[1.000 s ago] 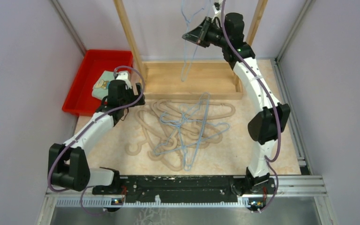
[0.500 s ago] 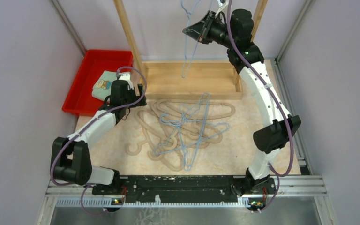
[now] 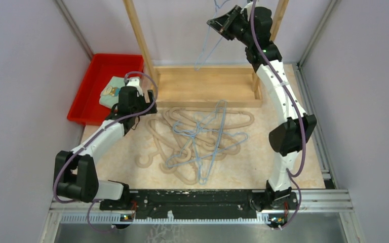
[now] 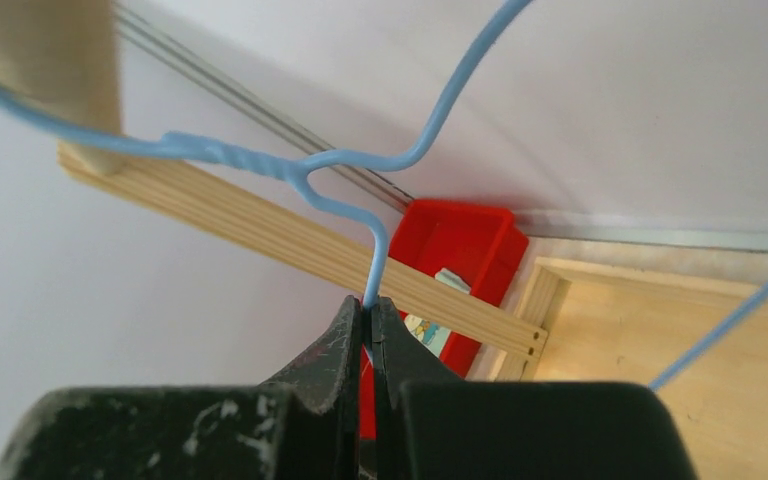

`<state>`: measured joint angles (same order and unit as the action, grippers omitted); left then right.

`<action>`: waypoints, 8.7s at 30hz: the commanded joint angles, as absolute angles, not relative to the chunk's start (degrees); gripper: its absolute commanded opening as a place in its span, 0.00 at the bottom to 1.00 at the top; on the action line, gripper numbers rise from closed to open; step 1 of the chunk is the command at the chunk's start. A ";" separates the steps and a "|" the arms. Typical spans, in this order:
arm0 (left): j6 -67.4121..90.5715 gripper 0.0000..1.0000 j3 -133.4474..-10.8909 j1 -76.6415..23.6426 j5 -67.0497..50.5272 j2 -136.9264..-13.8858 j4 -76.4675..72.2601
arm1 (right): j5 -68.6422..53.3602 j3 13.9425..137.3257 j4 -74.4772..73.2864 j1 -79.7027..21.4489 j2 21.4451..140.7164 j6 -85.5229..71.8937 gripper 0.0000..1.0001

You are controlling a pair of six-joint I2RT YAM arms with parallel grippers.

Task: Organize the hangers

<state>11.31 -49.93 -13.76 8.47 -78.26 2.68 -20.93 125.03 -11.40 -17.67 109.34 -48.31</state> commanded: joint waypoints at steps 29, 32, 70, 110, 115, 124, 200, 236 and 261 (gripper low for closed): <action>12.04 1.00 -51.42 -13.01 6.03 -81.86 -0.20 | -5.82 94.02 -24.96 -15.62 73.97 -28.54 0.75; 12.19 1.00 -51.84 -13.01 5.82 -82.94 -0.18 | -3.15 93.58 -32.65 -18.56 71.69 -21.16 0.75; 16.59 1.00 -45.64 -13.01 6.12 -82.80 0.37 | -2.03 62.37 -23.08 -53.88 91.91 -17.36 0.47; 17.78 1.00 -41.52 -12.92 8.88 -76.93 1.01 | -0.13 70.93 -37.41 -53.83 87.64 -13.65 0.15; 18.16 1.00 -41.48 -12.94 8.90 -76.89 0.55 | -0.26 72.41 -39.96 -53.26 85.73 -12.75 0.15; 17.93 1.00 -43.46 -12.92 9.40 -77.68 0.35 | 0.51 85.88 -44.59 -48.19 88.32 -12.27 0.00; 14.45 1.00 -47.11 -11.24 8.07 -84.79 -3.26 | 25.26 120.22 -21.06 -38.74 96.43 -16.11 0.18; 18.80 1.00 -49.49 -11.12 4.73 -91.88 -3.51 | -7.16 67.90 -30.42 -50.15 82.04 -1.11 0.56; 19.49 1.00 -42.31 -10.90 6.92 -85.49 -2.33 | -17.60 58.30 -20.19 -51.77 93.91 -1.43 0.46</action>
<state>18.68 -43.35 -11.25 6.22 -87.48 -2.39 -16.71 58.43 -23.53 -50.96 92.84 -1.65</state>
